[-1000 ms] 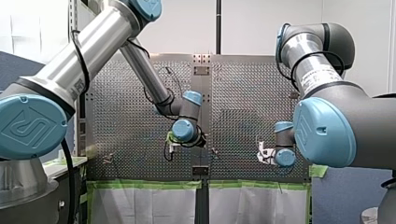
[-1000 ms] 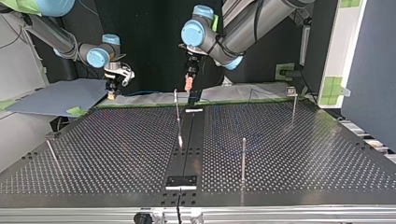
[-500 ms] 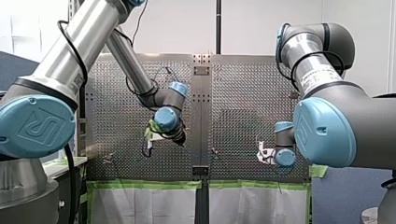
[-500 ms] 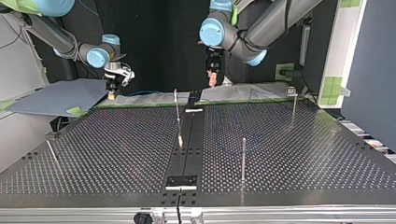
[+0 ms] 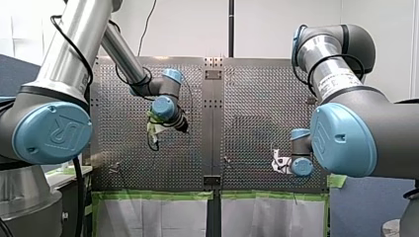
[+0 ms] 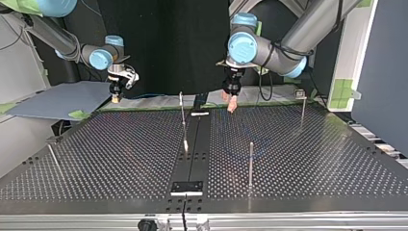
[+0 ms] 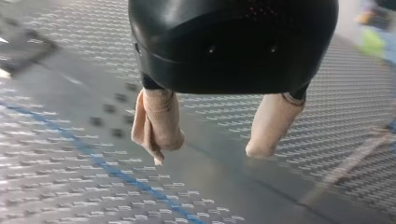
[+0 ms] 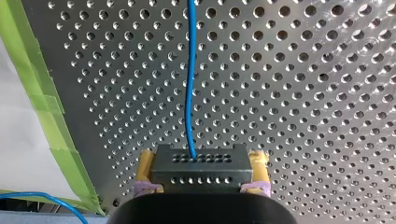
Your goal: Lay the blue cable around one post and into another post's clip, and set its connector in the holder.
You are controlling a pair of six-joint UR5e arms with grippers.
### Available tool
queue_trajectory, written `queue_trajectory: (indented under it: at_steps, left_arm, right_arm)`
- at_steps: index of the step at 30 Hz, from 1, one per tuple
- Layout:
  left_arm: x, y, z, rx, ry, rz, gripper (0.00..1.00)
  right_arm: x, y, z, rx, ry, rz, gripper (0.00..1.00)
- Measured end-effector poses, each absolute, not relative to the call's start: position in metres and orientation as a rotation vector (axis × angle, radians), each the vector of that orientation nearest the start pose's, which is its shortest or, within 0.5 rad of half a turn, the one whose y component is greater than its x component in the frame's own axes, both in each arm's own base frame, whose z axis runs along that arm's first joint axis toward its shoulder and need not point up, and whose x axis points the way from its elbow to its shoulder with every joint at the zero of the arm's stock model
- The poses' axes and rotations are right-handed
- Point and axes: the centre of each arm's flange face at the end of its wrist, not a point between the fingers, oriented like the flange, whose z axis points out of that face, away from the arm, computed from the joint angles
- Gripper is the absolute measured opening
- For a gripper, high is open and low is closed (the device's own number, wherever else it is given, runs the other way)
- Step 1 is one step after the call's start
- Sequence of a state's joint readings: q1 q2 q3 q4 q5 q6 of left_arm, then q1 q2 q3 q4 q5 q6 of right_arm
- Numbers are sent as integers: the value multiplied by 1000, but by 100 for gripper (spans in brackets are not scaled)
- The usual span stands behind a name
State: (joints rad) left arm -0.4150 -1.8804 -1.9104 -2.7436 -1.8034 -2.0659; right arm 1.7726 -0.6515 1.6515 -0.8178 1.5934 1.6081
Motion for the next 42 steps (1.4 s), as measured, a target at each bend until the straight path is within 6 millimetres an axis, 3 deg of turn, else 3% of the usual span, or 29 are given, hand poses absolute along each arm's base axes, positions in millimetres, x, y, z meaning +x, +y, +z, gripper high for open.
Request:
queue_trajectory:
  at_steps: [9,17,25,42]
  left_arm:
    - [447,-267,266,-384,1741,-430,100]
    - [434,-230,279,-435,1746,-366,100]
    - [420,-223,303,-445,1689,-436,100]
    - [410,-210,393,-511,1375,-672,100]
  right_arm:
    - [255,-591,-26,1469,-1272,1263,0]
    - [255,-591,-26,1471,-1271,1265,0]
    - [255,-590,-26,1478,-1271,1259,0]
    - [255,-590,-26,1475,-1270,1262,0]
